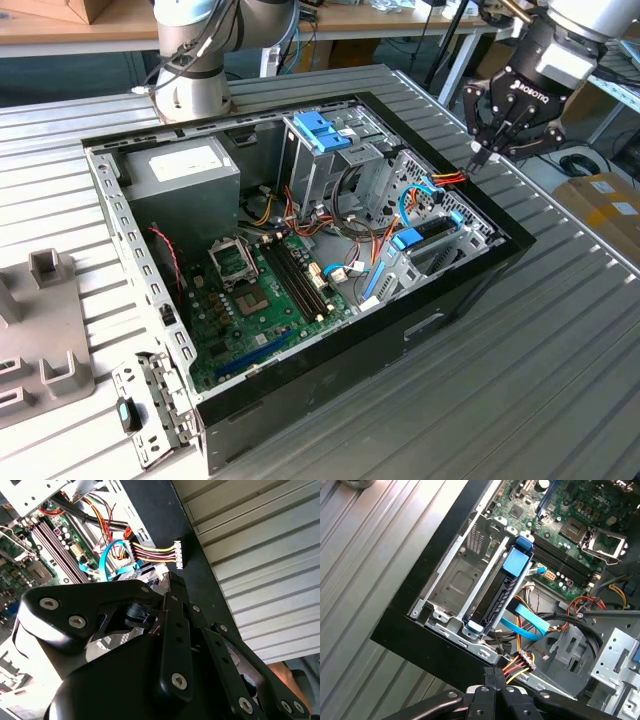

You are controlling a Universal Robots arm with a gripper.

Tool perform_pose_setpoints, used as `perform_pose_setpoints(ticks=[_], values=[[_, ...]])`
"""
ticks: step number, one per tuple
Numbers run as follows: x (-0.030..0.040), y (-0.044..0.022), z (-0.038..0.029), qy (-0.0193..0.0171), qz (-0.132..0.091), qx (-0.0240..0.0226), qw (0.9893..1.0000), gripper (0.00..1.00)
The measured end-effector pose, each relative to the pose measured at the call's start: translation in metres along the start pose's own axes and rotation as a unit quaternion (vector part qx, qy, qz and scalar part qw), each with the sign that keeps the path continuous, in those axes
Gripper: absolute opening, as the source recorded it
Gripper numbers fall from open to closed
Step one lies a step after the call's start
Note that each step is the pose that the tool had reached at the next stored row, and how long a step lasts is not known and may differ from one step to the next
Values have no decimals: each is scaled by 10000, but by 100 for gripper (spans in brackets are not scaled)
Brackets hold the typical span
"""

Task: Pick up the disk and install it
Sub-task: 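Insert the first disk wire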

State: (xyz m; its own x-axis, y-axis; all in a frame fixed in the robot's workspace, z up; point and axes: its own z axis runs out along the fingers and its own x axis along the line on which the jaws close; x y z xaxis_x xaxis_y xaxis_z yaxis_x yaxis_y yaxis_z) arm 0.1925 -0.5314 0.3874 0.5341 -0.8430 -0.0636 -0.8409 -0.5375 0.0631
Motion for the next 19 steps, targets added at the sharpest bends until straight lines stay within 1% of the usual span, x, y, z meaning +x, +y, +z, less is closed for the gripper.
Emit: perform_pose_setpoints(ticks=[2,4,10,13,17,19], values=[[-1,0,0,10,-157,-10,9999,10],[-1,-1,0,17,-268,-17,9996,10],[-2,-1,0,30,-478,-31,9988,10],[-2,-1,1,40,-638,-41,9979,10],[-3,-2,1,47,-748,-48,9972,10],[-3,-2,1,52,-830,-53,9965,10]])
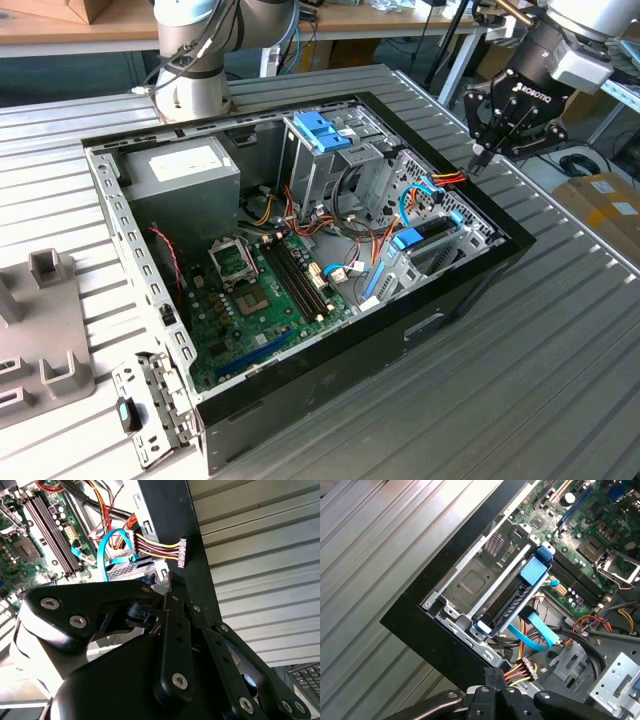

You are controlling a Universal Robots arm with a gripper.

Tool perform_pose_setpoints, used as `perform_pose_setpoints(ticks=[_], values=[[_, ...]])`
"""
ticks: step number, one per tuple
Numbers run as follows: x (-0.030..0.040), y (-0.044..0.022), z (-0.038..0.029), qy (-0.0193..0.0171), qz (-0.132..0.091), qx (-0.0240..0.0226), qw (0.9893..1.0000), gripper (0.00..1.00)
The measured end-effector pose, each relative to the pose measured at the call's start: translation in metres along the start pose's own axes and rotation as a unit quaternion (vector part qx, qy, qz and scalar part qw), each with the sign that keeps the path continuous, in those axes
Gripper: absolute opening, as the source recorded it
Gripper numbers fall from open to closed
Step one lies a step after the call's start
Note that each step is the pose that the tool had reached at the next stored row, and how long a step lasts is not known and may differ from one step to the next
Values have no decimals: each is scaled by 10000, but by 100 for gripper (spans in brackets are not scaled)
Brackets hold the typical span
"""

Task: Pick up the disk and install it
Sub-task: 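Insert the first disk wire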

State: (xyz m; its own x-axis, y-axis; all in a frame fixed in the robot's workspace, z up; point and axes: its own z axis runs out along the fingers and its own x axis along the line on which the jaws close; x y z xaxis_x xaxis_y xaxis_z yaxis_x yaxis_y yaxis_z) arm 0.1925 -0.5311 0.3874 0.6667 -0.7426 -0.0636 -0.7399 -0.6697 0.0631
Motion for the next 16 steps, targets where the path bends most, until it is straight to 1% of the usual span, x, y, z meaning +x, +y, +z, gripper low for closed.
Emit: perform_pose_setpoints(ticks=[5,9,11,12,16], values=[[-1,-1,1,13,-210,-13,9998,10],[-2,-2,1,25,-405,-26,9992,10],[-3,-4,2,33,-515,-33,9987,10],[-2,-10,2,39,-621,-39,9981,10],[-1,-18,1,51,-803,-51,9967,10]])
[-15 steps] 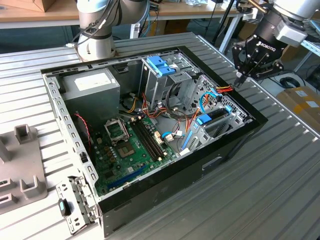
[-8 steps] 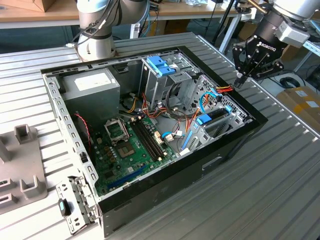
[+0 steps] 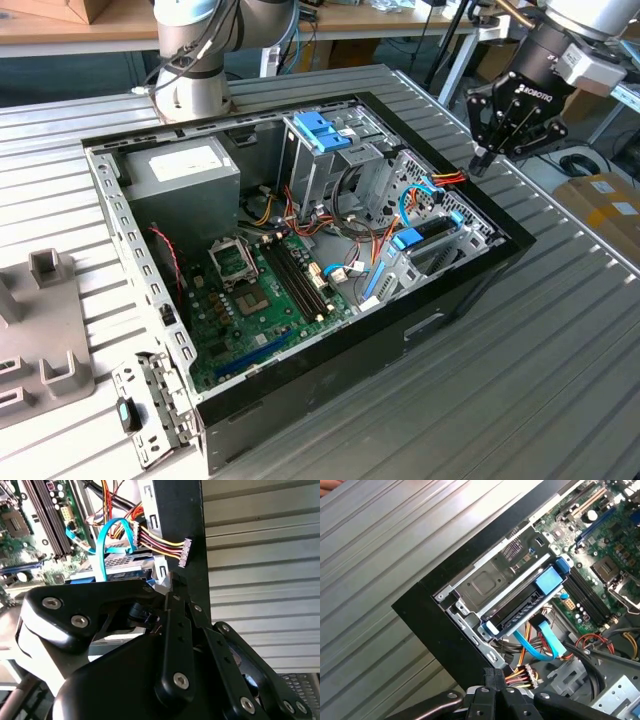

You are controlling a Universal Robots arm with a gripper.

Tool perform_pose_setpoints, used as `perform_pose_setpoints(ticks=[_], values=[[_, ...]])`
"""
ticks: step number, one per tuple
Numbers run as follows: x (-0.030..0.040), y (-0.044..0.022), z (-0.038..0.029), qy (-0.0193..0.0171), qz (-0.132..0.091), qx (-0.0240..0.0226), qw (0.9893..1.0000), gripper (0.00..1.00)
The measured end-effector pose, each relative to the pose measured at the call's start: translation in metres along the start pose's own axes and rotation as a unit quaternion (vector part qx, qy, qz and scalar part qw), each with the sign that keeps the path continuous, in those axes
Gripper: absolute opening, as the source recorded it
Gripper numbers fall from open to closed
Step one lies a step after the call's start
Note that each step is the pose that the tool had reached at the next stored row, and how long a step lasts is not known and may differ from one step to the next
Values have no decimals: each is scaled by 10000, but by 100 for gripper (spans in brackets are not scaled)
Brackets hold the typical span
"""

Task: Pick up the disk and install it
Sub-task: 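Insert the first disk wire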

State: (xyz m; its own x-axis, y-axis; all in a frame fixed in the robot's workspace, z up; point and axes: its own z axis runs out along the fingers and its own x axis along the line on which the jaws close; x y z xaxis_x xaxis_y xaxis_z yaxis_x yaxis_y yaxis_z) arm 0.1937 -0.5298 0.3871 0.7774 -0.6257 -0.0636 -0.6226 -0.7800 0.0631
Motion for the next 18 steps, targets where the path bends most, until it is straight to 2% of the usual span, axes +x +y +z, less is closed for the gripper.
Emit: perform_pose_setpoints(ticks=[7,8,10,12,17,18], values=[[10,-30,-2,21,-333,-21,9994,10],[22,-43,-4,16,-413,-11,9991,10],[37,-55,-6,-135,-468,195,9986,10],[37,-56,-5,-230,-485,324,9980,10],[37,-55,-5,-229,-486,330,9980,10],[37,-55,-4,-211,-486,343,9980,10]])
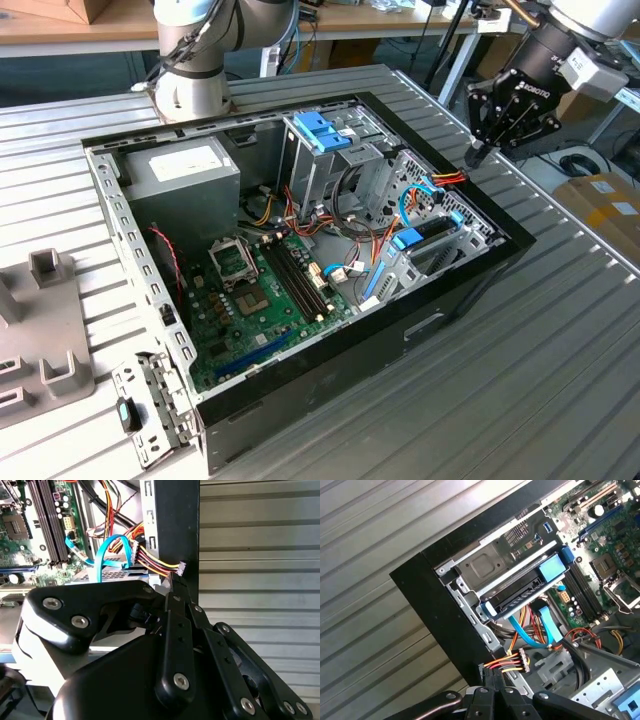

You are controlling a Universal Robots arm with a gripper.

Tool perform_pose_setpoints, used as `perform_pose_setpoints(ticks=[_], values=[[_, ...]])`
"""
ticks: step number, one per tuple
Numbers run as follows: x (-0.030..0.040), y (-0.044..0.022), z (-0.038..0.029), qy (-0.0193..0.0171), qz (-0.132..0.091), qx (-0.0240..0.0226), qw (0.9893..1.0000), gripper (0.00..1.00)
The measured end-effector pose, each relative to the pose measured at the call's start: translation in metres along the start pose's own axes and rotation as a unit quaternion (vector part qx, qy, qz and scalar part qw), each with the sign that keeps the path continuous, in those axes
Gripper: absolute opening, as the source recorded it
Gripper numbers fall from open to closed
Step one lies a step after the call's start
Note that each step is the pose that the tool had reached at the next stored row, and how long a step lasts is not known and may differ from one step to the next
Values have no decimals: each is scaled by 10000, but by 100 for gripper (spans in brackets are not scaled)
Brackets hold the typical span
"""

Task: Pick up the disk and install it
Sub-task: 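Insert the first disk wire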

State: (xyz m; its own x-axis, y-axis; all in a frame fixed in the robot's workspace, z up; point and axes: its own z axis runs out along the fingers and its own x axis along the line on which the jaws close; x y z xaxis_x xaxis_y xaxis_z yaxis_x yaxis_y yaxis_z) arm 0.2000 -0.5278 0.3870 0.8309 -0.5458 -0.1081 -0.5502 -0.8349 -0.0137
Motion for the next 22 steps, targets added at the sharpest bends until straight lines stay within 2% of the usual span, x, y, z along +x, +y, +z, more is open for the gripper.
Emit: perform_pose_setpoints(ticks=[1,2,4,5,6,8,9,11,15,17,20,22], values=[[0,0,1,34,-2,21,10000,10],[1,-1,2,106,-9,68,9999,10],[2,-1,2,132,-12,86,9999,10],[0,-1,3,197,-17,128,9997,10],[1,-1,4,241,-21,157,9996,10],[1,-1,5,239,-22,164,9996,10],[2,-1,8,210,-25,210,9996,10],[2,-1,11,171,-29,273,9995,10],[2,-1,10,171,-29,275,9995,10],[2,0,12,202,-32,304,9993,10],[2,-1,15,287,-43,375,9989,10],[3,-1,14,296,-45,381,9988,10]])
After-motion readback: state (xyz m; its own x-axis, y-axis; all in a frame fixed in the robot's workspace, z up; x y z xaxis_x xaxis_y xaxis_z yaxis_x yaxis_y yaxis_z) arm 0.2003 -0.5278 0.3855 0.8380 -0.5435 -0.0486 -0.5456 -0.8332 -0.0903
